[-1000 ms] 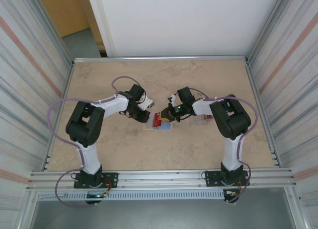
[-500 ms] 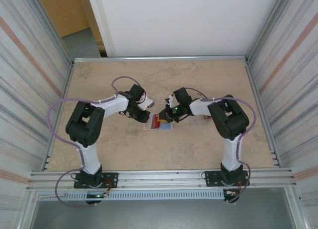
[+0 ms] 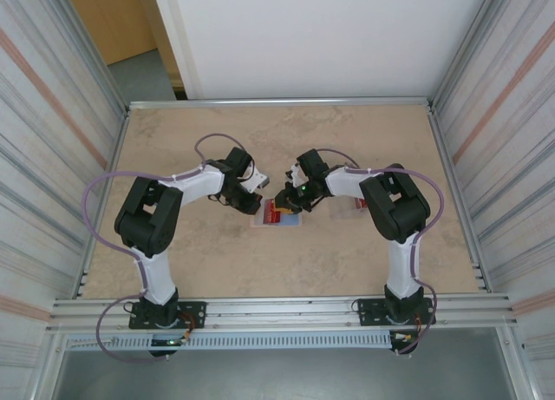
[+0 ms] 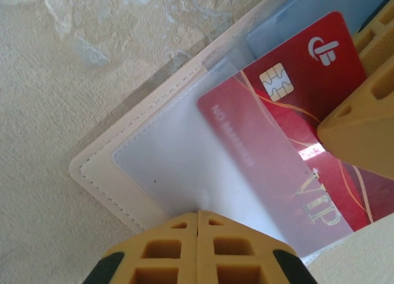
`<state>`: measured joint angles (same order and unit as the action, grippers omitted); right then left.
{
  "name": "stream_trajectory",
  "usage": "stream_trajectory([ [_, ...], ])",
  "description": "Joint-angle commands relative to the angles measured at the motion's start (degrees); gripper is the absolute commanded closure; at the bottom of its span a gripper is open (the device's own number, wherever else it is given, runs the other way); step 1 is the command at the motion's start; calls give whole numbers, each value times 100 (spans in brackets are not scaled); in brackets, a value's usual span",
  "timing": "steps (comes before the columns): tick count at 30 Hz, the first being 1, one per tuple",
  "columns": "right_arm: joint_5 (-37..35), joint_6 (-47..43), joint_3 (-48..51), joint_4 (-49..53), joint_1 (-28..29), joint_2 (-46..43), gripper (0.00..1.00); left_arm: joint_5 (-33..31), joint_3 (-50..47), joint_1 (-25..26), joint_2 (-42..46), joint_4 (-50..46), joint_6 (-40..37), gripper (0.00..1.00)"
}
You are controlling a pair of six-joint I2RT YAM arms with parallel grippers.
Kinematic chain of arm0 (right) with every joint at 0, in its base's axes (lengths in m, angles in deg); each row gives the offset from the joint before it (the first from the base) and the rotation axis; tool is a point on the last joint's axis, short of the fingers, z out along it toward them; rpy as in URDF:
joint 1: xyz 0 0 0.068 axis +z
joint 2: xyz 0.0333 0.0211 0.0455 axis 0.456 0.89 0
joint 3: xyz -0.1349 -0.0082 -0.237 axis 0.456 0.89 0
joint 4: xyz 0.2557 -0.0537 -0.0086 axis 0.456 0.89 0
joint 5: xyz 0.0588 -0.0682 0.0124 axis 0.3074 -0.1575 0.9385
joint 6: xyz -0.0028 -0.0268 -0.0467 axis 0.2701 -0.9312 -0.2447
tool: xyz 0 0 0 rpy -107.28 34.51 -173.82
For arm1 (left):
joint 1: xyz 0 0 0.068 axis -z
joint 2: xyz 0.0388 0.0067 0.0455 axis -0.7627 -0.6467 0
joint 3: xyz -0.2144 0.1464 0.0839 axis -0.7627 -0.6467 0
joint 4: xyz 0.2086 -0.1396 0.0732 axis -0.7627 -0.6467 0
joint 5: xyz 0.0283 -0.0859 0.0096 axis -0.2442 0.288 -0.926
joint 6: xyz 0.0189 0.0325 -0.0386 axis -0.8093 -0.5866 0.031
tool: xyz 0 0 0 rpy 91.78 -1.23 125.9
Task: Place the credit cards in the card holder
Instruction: Insert the credit card into the card slot.
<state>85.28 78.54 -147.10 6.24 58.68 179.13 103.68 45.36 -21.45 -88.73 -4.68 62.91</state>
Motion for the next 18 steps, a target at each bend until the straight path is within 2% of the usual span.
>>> stream_trajectory([
  [1,-320,-320,-225,688,42,62,78,43,-117,58,86,-104,-22,100],
  [12,-819,-519,-632,1448,241,38,74,56,-113,56,105,-112,-12,100],
  [18,-929,-488,-983,1591,394,215,81,100,-117,55,135,-103,10,100],
])
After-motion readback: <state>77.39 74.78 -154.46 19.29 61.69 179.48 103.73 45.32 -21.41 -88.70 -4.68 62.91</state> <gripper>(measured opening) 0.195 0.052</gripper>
